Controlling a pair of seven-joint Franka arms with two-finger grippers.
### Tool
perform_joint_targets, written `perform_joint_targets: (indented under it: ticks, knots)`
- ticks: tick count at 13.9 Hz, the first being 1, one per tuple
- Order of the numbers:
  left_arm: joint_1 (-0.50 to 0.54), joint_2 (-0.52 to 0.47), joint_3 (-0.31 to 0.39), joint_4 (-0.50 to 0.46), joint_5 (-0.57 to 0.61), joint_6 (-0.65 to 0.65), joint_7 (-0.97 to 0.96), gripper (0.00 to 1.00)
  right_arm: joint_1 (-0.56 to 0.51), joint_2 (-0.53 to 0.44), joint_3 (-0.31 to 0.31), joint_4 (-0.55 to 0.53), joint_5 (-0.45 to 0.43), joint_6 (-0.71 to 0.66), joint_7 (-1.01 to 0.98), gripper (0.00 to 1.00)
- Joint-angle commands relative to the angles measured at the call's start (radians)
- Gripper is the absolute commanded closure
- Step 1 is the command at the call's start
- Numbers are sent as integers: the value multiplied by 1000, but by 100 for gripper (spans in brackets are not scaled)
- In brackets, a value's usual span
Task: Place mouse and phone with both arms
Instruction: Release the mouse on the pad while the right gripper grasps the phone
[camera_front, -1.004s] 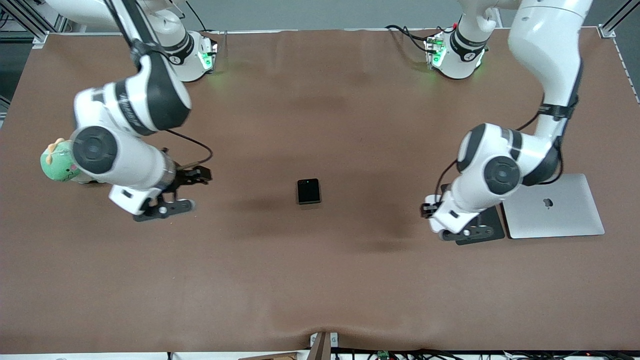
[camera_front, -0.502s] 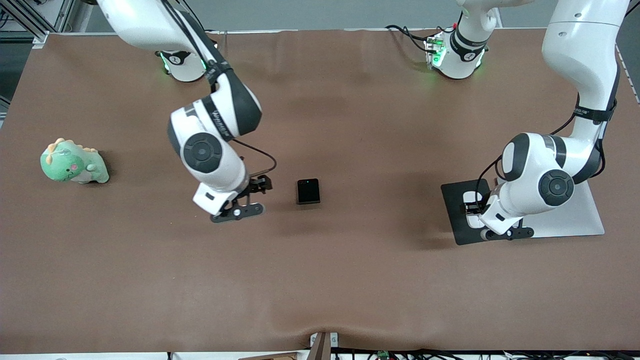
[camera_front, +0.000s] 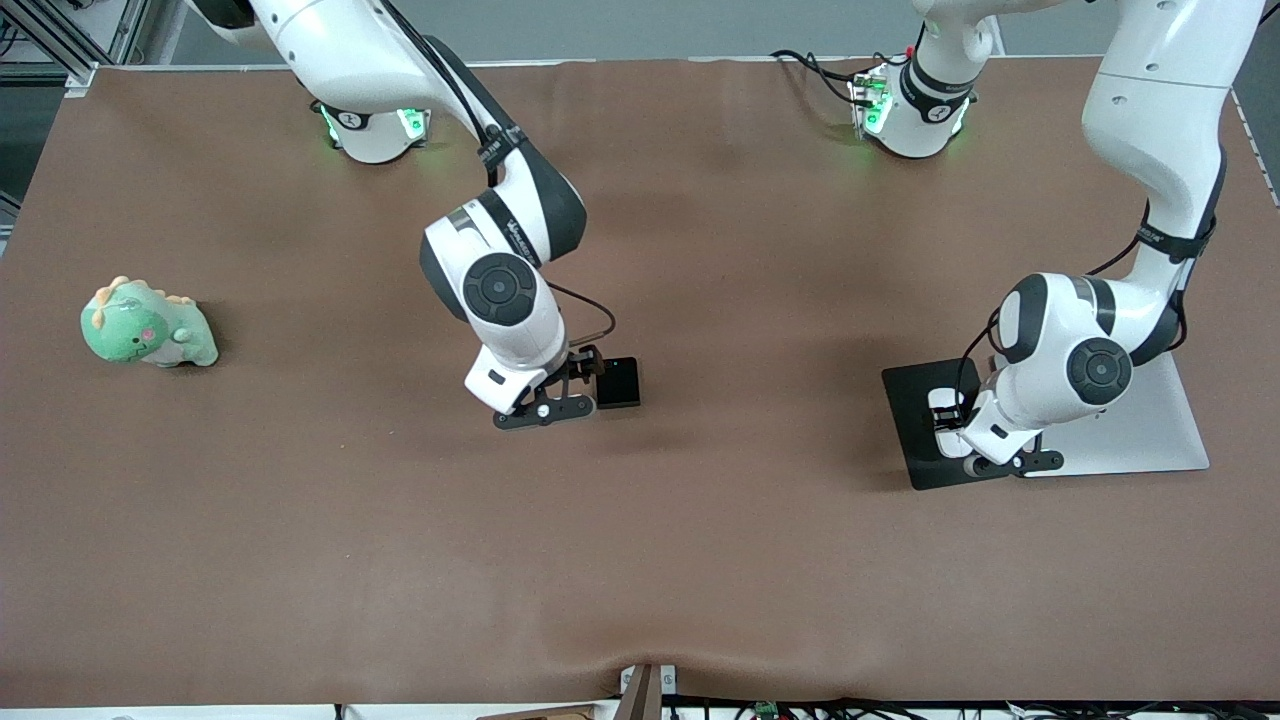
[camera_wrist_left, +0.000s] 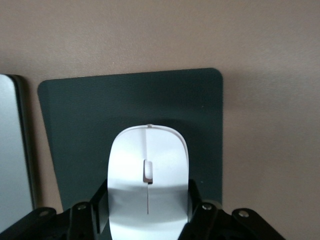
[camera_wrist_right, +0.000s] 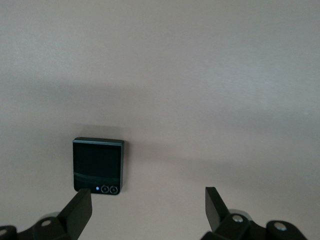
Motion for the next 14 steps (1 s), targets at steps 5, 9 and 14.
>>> perform_joint_targets:
  ticks: [5, 9, 14]
  knots:
    - [29, 40, -6, -15, 52, 69, 10, 35, 58, 97, -5, 45, -2, 127, 62, 0]
    - [31, 38, -7, -12, 53, 69, 10, 0, 104, 151, -7, 48, -7, 197, 65, 0]
    - [21, -81, -21, 20, 55, -13, 7, 0, 129, 201, -7, 86, -10, 247, 56, 0]
